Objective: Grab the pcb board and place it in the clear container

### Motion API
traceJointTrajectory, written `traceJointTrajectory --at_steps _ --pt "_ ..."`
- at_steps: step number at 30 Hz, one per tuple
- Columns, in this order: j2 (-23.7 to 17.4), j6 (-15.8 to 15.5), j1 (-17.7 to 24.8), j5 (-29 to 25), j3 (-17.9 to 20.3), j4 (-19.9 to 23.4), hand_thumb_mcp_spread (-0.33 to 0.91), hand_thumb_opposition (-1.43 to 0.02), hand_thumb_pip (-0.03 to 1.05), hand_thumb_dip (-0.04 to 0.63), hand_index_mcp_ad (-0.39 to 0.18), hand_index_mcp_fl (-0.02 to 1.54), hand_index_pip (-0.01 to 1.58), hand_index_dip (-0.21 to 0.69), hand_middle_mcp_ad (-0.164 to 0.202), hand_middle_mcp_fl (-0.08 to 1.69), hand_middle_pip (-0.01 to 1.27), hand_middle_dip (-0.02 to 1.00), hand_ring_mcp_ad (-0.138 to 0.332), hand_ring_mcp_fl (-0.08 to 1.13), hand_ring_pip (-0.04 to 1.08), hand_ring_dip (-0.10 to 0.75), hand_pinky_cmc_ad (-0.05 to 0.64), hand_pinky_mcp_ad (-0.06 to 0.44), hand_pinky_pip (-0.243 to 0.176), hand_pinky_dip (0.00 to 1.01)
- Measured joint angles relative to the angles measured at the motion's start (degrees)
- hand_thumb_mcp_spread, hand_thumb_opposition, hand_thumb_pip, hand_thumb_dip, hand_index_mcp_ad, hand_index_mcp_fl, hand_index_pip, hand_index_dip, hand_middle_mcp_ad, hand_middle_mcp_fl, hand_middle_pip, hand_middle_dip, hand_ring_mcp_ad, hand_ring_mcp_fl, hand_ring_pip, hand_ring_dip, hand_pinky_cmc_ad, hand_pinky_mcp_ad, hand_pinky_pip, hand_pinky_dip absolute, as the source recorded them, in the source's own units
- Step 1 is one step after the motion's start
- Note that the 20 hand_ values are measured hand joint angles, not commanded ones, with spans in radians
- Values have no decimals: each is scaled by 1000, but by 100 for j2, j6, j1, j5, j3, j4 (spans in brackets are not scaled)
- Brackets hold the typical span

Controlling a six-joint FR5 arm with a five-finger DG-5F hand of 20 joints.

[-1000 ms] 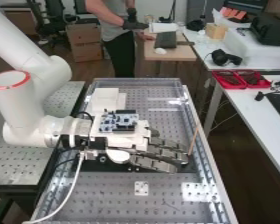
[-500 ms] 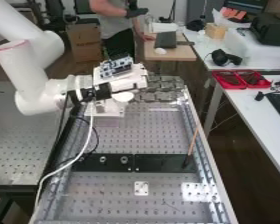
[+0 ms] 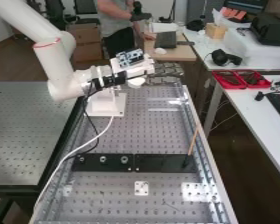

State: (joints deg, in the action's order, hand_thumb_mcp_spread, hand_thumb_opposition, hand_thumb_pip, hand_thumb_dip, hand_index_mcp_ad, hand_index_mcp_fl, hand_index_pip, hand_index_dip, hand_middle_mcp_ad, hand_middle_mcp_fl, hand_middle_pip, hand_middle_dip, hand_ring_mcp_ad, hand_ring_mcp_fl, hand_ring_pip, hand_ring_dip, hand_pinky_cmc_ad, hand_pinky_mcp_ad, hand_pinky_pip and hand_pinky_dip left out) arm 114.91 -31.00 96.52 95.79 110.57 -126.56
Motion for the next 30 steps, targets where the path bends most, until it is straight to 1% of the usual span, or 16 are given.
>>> traceJointTrajectory --at_steps 4,8,9,14,18,23,29,30 --pt "246 -7 124 -348 -150 -28 738 -869 422 253 -218 508 1407 141 61 70 141 147 101 30 99 44 330 147 -44 185" --pt "432 -51 195 -538 -311 -143 738 -869 422 253 -218 508 1407 141 61 70 145 147 101 30 99 44 330 147 -44 185" --pt "481 -68 217 -576 -364 -197 738 -869 422 253 -218 508 1407 141 61 94 145 147 101 30 99 44 330 147 -44 185" --pt "591 -140 289 -569 -513 -416 738 -869 422 253 -218 508 1407 141 61 103 145 147 101 30 99 44 330 147 -44 185" --pt "638 -213 354 -420 -659 -683 738 -869 422 253 -218 517 1395 141 61 101 145 147 101 30 99 44 330 147 -44 185" --pt "644 -255 397 -344 -742 -890 738 -869 422 253 -218 517 1391 143 61 103 141 147 101 30 96 44 330 147 -44 185" --pt "634 -372 434 -371 -862 -1324 737 -864 415 253 -218 518 1379 157 61 101 145 147 101 30 99 44 330 147 -44 185" --pt "634 -408 436 -402 -900 -1457 737 -864 415 253 -218 520 1375 157 61 101 145 147 101 30 99 44 330 147 -44 185"
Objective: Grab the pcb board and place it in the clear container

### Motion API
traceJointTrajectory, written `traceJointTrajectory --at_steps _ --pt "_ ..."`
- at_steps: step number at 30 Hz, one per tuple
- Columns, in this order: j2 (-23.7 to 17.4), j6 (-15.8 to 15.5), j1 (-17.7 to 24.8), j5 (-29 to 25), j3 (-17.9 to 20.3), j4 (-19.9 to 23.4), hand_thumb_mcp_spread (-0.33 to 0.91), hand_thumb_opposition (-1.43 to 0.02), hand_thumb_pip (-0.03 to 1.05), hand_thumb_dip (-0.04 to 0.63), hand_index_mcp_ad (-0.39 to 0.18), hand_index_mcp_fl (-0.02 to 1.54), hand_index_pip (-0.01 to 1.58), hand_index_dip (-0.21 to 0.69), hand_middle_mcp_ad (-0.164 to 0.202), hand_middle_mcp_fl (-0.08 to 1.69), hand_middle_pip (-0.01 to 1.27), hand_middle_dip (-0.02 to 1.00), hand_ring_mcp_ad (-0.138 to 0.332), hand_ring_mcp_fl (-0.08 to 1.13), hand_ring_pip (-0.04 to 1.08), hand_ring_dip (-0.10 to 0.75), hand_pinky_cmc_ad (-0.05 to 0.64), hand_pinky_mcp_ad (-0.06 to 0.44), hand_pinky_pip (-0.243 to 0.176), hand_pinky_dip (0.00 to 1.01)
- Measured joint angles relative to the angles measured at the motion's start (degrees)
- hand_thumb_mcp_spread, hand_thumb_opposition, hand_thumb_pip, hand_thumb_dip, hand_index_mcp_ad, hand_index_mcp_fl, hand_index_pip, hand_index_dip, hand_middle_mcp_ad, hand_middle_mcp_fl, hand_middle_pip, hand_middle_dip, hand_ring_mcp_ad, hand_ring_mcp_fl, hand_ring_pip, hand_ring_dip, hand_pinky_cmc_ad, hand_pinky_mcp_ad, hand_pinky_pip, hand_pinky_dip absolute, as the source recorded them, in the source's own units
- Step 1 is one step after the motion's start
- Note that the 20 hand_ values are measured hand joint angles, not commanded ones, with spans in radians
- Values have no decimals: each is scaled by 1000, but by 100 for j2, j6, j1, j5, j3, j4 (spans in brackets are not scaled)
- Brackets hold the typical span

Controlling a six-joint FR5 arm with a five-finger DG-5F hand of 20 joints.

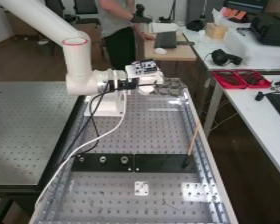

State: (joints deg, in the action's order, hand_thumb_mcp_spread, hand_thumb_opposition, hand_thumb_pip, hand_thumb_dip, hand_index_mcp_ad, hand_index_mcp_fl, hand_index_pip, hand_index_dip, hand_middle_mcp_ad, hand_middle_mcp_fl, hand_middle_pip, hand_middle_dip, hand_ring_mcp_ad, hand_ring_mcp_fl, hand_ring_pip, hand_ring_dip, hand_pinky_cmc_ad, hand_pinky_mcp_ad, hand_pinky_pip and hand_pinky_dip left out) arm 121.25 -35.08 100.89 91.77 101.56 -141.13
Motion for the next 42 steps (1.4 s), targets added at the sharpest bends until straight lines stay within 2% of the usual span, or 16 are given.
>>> traceJointTrajectory --at_steps 2,4,6,11,20,28,30,34,36,42 --pt "0 -32 0 -38 -57 -177 737 -864 417 253 -222 506 1332 180 61 87 145 147 99 30 99 44 330 147 -44 185" --pt "-3 -69 -6 -83 -130 -366 682 -867 386 251 -220 356 1265 171 61 65 145 147 99 30 99 44 328 147 -45 185" --pt "-16 -81 -14 -104 -155 -417 656 -867 346 251 -220 321 1241 171 61 73 141 147 101 30 98 49 330 147 -45 185" --pt "-12 -119 -17 -115 -211 -518 620 -852 356 253 -216 258 1206 171 58 37 145 147 99 30 94 51 330 147 -45 185" --pt "-6 -28 -45 -131 -186 -427 604 -833 367 253 -206 239 1196 173 58 24 145 147 99 30 91 51 330 147 -45 185" --pt "33 -78 -83 -74 -199 -409 607 -836 367 253 -206 316 1189 164 61 21 145 147 98 16 91 51 330 147 -45 185" --pt "37 -77 -86 -55 -193 -385 607 -836 367 253 -206 374 1101 162 61 21 145 147 98 16 91 51 328 147 -45 185" --pt "36 -59 -96 -48 -177 -326 593 -836 367 253 -206 473 831 155 61 21 141 147 98 16 91 51 328 147 -45 185" --pt "23 -47 -103 -60 -177 -323 593 -836 367 253 -206 476 737 155 61 21 145 147 98 16 91 51 328 147 -45 185" --pt "-268 21 -171 -122 -110 -437 574 -836 372 253 -206 476 670 155 61 21 145 147 98 16 91 51 328 147 -45 185"
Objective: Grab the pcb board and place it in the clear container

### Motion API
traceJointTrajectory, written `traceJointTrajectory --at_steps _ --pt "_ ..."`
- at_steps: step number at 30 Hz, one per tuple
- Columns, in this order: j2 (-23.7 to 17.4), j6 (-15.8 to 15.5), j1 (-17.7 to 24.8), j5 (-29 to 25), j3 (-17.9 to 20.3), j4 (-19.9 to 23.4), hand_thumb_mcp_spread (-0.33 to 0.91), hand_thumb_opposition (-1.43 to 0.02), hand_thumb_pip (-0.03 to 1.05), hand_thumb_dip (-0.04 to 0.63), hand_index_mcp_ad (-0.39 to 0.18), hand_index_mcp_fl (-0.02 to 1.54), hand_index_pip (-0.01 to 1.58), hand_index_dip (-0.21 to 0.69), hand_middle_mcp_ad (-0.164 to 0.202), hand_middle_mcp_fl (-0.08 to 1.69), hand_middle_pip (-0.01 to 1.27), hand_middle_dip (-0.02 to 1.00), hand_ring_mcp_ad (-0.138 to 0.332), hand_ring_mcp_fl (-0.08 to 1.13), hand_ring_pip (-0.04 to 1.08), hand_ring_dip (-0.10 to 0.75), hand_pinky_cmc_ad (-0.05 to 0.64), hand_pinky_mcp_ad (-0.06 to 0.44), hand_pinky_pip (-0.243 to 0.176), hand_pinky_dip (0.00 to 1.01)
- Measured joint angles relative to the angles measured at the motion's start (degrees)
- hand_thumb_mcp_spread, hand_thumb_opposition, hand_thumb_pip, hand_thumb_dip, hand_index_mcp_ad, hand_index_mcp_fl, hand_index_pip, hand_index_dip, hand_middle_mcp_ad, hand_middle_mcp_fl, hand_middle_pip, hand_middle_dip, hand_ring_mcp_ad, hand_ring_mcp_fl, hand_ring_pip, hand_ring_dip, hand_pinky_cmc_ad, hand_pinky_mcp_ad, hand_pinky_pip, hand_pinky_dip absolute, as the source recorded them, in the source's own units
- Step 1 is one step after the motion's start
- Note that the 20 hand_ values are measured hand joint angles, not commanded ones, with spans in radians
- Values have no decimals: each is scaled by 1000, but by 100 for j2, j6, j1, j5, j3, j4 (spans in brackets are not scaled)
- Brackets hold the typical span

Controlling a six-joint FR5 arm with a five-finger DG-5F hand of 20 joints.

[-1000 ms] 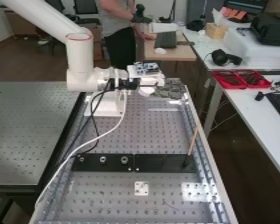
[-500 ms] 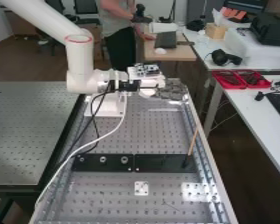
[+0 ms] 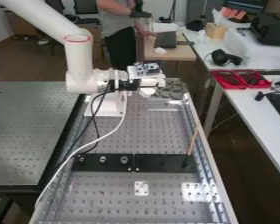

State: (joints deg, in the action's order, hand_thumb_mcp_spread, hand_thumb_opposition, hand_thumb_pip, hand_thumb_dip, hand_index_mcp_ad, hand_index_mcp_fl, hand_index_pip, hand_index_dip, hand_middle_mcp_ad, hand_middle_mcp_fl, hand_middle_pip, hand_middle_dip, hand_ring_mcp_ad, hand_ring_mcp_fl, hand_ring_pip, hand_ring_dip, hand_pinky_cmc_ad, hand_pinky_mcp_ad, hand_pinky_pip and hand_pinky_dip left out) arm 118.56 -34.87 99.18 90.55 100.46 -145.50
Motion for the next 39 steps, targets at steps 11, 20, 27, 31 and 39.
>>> traceJointTrajectory --at_steps 11,20,27,31,39 --pt "-1148 28 -520 -108 137 -1261 559 -803 337 244 -188 407 354 232 61 24 145 147 98 16 91 51 330 195 -45 185" --pt "-1638 -308 -903 -336 -150 -2432 559 -787 309 237 -171 456 168 305 58 21 145 147 96 7 91 51 330 216 -47 182" --pt "-1754 -432 -1005 -359 -283 -2711 559 -787 309 237 -169 457 129 349 56 23 145 147 98 7 91 51 328 216 -47 182" --pt "-1818 -467 -1017 -364 -280 -2655 559 -787 305 237 -169 459 115 358 54 23 141 147 94 7 91 51 349 234 -47 182" --pt "-1866 -506 -994 -339 -290 -2680 559 -787 304 239 -169 456 101 365 51 23 141 147 94 7 91 51 346 230 -49 182"
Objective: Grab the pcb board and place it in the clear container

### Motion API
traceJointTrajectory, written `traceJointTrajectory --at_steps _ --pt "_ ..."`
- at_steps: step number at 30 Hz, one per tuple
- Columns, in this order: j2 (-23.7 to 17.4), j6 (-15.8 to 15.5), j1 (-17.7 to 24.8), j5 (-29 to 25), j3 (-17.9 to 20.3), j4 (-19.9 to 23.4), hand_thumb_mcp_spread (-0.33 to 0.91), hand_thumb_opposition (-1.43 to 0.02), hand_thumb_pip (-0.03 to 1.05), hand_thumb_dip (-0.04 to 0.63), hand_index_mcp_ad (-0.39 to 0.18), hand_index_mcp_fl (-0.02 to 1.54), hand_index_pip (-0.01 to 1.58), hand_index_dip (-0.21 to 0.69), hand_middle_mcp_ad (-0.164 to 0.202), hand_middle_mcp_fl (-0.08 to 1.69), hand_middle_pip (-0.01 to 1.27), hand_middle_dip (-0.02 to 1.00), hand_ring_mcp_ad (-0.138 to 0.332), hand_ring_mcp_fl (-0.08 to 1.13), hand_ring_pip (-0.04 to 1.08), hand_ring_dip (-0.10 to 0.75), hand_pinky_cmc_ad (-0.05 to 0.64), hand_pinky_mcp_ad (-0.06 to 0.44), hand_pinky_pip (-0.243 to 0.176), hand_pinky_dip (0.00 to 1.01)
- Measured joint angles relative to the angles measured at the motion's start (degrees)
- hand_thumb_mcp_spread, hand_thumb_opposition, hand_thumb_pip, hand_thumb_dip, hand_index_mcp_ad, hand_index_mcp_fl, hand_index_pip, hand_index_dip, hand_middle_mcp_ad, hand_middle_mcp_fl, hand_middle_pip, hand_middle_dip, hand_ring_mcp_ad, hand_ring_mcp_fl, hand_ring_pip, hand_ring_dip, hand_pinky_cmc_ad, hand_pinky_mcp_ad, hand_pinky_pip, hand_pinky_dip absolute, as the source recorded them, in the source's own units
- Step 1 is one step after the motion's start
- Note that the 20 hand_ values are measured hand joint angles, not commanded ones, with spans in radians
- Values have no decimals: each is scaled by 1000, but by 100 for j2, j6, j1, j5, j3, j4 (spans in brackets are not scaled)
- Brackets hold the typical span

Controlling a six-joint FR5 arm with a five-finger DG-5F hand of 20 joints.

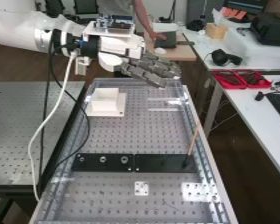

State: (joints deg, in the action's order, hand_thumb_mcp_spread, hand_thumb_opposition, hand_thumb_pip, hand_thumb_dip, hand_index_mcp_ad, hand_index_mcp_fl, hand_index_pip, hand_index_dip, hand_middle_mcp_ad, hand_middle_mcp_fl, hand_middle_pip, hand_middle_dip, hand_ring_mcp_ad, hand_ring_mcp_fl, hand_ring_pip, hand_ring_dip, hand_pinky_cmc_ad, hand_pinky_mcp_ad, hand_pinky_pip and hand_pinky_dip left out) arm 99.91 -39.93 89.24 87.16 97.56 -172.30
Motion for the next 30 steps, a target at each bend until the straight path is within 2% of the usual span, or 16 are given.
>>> traceJointTrajectory --at_steps 3,12,15,23,30 --pt "-30 -23 15 2 -12 -56 559 -787 302 239 -169 456 101 367 51 19 141 147 94 7 91 51 367 234 -49 182" --pt "-259 -197 55 -103 38 16 562 -775 298 229 -166 438 103 379 51 35 145 147 94 7 93 51 368 230 -49 182" --pt "-278 -175 56 -148 62 33 553 -775 297 229 -155 438 103 380 52 37 145 147 96 7 93 51 368 230 -61 182" --pt "-268 -115 100 -183 99 8 550 -775 295 229 -152 438 103 396 52 37 141 147 96 7 91 51 368 230 -61 178" --pt "-393 -101 123 -243 228 215 550 -775 295 229 -152 436 99 412 52 37 145 147 96 7 91 51 368 230 -61 178"
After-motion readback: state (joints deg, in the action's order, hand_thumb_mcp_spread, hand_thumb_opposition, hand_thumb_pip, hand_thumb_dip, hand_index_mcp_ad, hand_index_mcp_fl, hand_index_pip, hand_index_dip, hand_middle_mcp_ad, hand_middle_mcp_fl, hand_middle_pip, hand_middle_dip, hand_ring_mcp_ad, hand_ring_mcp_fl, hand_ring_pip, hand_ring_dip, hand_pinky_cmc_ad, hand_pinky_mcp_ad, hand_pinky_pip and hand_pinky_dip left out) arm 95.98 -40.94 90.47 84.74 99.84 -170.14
